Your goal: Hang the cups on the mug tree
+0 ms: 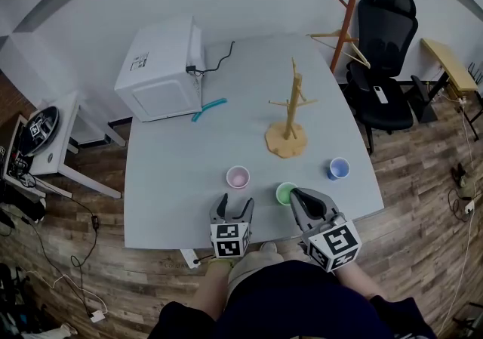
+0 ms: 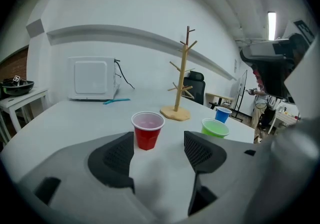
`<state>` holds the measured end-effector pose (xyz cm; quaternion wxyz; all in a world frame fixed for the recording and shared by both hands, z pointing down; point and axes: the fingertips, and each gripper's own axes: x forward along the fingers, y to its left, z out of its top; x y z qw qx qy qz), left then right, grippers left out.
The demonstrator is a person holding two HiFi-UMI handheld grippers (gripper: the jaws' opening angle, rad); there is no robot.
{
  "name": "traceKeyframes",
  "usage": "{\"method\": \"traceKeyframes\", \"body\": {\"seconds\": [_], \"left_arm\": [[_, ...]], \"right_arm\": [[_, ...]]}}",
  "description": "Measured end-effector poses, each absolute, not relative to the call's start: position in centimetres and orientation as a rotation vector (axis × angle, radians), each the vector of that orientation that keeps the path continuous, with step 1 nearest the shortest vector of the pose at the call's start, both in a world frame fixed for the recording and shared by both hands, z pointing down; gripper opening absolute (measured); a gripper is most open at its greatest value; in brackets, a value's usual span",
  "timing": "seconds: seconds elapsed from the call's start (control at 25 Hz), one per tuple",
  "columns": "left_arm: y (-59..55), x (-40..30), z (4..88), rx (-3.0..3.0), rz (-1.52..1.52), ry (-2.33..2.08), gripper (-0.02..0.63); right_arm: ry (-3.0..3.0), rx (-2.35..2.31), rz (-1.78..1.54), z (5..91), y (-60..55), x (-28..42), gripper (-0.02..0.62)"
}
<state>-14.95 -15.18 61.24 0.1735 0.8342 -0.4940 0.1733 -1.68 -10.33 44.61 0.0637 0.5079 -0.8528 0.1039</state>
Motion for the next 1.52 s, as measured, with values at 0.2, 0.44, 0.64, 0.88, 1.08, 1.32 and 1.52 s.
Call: {"method": "traceKeyframes", "body": {"seconds": [0.2,0.44,0.64,0.88,1.08,1.32,1.52], "left_arm": [[-16.7,-15.1,62.8,2.343,0.522,-1.37,0.305],[-18.5,-14.8,64.2,2.338,0.561,-1.344,0.306],[-19.8,-14.5,65.3,2.333,0.597,-1.318,0.307],[-20.8,-14.1,66.6,2.305,0.648,-1.275,0.307],[-21.3,-13.6,67.1,2.296,0.681,-1.251,0.305],[-22.0,-13.6,67.7,2.266,0.708,-1.242,0.304],[-22.1,-13.7,67.6,2.257,0.712,-1.243,0.291]], "right_arm": [[-2.561,1.552,0.315,44.8,-11.2,-1.7,0.029],[-2.536,1.582,0.322,45.0,-12.0,-1.2,0.03],[-2.524,1.593,0.323,45.1,-12.4,-1.0,0.031],[-2.511,1.604,0.329,45.2,-13.0,-0.9,0.03],[-2.502,1.62,0.337,45.1,-12.9,-0.9,0.03],[-2.488,1.639,0.343,45.4,-12.6,-0.4,0.03],[-2.498,1.627,0.332,45.3,-12.8,-0.3,0.029]]}}
